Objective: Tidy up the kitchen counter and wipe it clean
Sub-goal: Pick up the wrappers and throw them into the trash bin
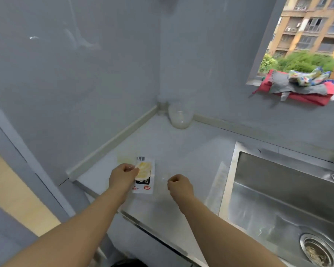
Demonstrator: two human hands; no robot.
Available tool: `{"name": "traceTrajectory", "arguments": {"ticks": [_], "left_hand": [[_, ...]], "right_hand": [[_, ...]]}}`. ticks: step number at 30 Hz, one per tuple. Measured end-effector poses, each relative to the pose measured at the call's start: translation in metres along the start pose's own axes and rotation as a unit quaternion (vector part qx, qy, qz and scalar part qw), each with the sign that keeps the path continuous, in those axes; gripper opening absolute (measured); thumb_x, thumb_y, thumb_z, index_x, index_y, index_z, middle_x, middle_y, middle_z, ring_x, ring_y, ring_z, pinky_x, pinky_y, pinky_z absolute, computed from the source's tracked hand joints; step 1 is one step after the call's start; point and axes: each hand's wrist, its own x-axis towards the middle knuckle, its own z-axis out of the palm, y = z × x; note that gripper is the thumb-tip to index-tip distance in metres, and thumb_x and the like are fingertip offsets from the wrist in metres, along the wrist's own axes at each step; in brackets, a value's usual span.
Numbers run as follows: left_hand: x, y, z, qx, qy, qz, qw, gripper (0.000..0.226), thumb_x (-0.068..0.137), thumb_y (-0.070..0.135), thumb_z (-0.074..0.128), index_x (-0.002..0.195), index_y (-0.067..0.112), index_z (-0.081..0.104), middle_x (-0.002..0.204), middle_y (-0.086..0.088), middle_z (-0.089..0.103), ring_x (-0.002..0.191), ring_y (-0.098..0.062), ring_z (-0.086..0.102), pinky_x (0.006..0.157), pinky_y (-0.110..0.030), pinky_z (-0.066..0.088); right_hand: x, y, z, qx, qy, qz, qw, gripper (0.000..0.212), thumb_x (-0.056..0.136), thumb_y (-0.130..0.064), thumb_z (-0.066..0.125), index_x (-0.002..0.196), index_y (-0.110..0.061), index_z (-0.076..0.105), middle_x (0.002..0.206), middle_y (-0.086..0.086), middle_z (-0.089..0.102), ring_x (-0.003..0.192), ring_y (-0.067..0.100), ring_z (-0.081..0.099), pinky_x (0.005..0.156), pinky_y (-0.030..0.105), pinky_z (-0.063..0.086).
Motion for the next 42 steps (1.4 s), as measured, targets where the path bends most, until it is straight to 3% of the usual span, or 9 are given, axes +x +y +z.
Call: {"name": "traceTrajectory", "arguments": {"ticks": [9,15,21,25,29,33,36,39,42], "left_hand": [[0.064,-0.009,-0.037,0.053,-0.077,-0.008,0.996,0.012,0.089,0.015,0.061,0.079,0.02,0.056,0.089,-0.001,0.06,0.086,-0.025,0.06,0.076,-0.036,0.05],[0.072,-0.013,-0.043,0.059,-0.068,0.0,0.996,0.004,0.09,0.016,0.059,0.087,0.018,0.057,0.087,0.002,0.059,0.081,-0.02,0.057,0.057,-0.022,0.041],[0.075,-0.003,-0.04,0.039,-0.075,0.001,0.996,0.004,0.089,0.016,0.061,0.092,0.015,0.059,0.087,0.001,0.059,0.081,-0.021,0.058,0.069,-0.029,0.044],[0.074,-0.001,-0.036,0.024,-0.073,0.0,0.997,0.003,0.089,0.015,0.06,0.09,0.016,0.058,0.086,0.001,0.059,0.082,-0.023,0.06,0.069,-0.03,0.046],[0.069,0.0,-0.035,0.018,-0.068,-0.003,0.997,0.003,0.09,0.015,0.06,0.089,0.016,0.057,0.085,0.003,0.058,0.083,-0.023,0.059,0.064,-0.028,0.044],[0.066,0.0,-0.032,0.017,-0.065,-0.003,0.998,0.004,0.09,0.015,0.06,0.088,0.017,0.057,0.086,0.001,0.058,0.084,-0.024,0.059,0.066,-0.029,0.045],[0.062,0.001,-0.027,0.023,-0.054,0.008,0.998,0.002,0.091,0.014,0.058,0.09,0.016,0.056,0.088,0.001,0.058,0.085,-0.022,0.057,0.064,-0.027,0.043],[0.055,0.003,-0.021,0.023,-0.054,0.012,0.998,0.002,0.091,0.014,0.057,0.092,0.016,0.056,0.088,0.003,0.056,0.083,-0.019,0.054,0.055,-0.022,0.039],[0.051,0.004,-0.016,0.009,-0.068,0.014,0.998,0.003,0.09,0.014,0.058,0.093,0.015,0.056,0.092,0.0,0.058,0.086,-0.021,0.056,0.066,-0.026,0.044]], "right_hand": [[0.01,-0.022,0.062,-0.309,0.014,-0.029,0.95,0.062,0.092,0.001,0.03,0.145,-0.031,0.024,0.153,-0.004,0.018,0.132,0.029,0.027,0.1,0.044,0.039],[0.009,-0.013,0.073,-0.378,0.08,-0.028,0.922,0.019,0.09,-0.002,0.033,0.1,-0.017,0.04,0.126,0.005,0.045,0.114,0.027,0.039,0.079,0.033,0.039],[0.014,-0.01,0.066,-0.455,0.108,-0.082,0.88,0.043,0.093,-0.009,0.034,0.134,-0.021,0.043,0.126,0.003,0.05,0.116,0.025,0.044,0.087,0.033,0.03],[0.017,-0.014,0.062,-0.462,0.178,-0.14,0.857,0.018,0.081,-0.016,0.062,0.098,-0.018,0.066,0.1,0.005,0.06,0.096,0.029,0.054,0.072,0.033,0.03],[0.021,-0.009,0.059,-0.381,0.087,-0.082,0.917,0.017,0.087,-0.007,0.038,0.077,-0.019,0.045,0.079,-0.005,0.05,0.11,0.024,0.047,0.074,0.029,0.026],[0.024,-0.014,0.044,-0.282,0.126,-0.023,0.951,0.023,0.094,-0.021,0.039,0.095,-0.018,0.062,0.09,0.001,0.061,0.105,0.025,0.052,0.076,0.029,0.036],[0.02,-0.029,0.036,-0.052,0.156,-0.021,0.986,0.017,0.095,-0.021,0.046,0.088,-0.017,0.062,0.086,0.003,0.062,0.082,0.02,0.056,0.072,0.031,0.045],[0.011,-0.056,0.037,0.21,0.085,-0.02,0.974,0.004,0.091,-0.012,0.056,0.088,-0.015,0.057,0.077,0.003,0.063,0.062,0.013,0.051,0.058,0.022,0.042],[0.006,-0.068,0.046,0.216,0.051,-0.024,0.975,0.01,0.087,-0.008,0.058,0.083,-0.014,0.052,0.072,0.001,0.064,0.055,0.011,0.051,0.048,0.017,0.038]]}}
